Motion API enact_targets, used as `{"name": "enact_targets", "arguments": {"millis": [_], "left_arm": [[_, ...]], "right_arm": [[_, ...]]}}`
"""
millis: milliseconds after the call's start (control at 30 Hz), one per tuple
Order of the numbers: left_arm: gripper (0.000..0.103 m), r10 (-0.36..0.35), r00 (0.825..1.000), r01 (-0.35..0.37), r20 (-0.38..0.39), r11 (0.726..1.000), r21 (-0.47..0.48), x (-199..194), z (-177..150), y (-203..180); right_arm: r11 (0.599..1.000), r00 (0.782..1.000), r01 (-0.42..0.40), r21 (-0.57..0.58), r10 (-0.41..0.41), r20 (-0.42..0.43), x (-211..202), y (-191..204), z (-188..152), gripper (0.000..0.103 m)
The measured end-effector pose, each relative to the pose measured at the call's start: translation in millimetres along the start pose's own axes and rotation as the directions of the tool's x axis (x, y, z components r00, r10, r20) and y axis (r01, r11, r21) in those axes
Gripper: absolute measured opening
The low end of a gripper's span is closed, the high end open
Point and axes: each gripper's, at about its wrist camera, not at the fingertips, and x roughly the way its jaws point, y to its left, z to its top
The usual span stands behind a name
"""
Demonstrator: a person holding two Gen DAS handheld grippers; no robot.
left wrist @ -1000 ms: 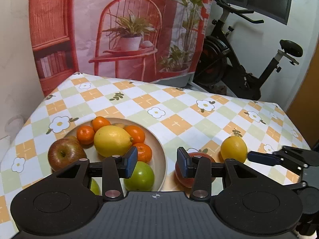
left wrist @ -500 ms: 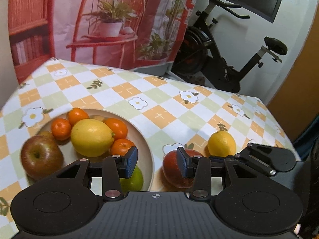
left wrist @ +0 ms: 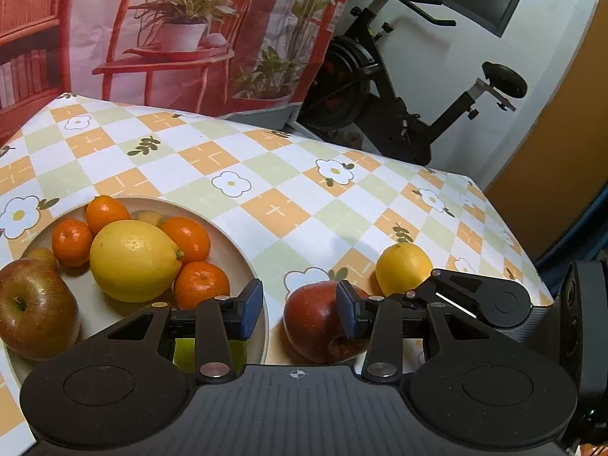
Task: Organize fruits
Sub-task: 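Move both open grippers to the loose red apple on the table, then grasp the red apple with the left gripper while the right gripper pinches it too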
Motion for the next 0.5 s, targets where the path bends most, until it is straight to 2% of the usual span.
{"name": "enact_targets", "arguments": {"millis": [200, 500], "left_arm": [[0.044, -0.017, 1.0, 0.017, -0.016, 1.0, 0.002, 2.2, -0.5, 5.0], [0.042, -0.039, 0.999, 0.039, -0.038, 0.999, 0.004, -0.4, -0.8, 5.1]], "right_arm": [[0.995, 0.998, -0.065, 0.07, 0.066, -0.005, -1.9, -13.6, 1.3, 0.052], [0.987, 0.994, -0.106, 0.121, 0.108, -0.009, -11.8, -14.8, 0.5, 0.051]]}}
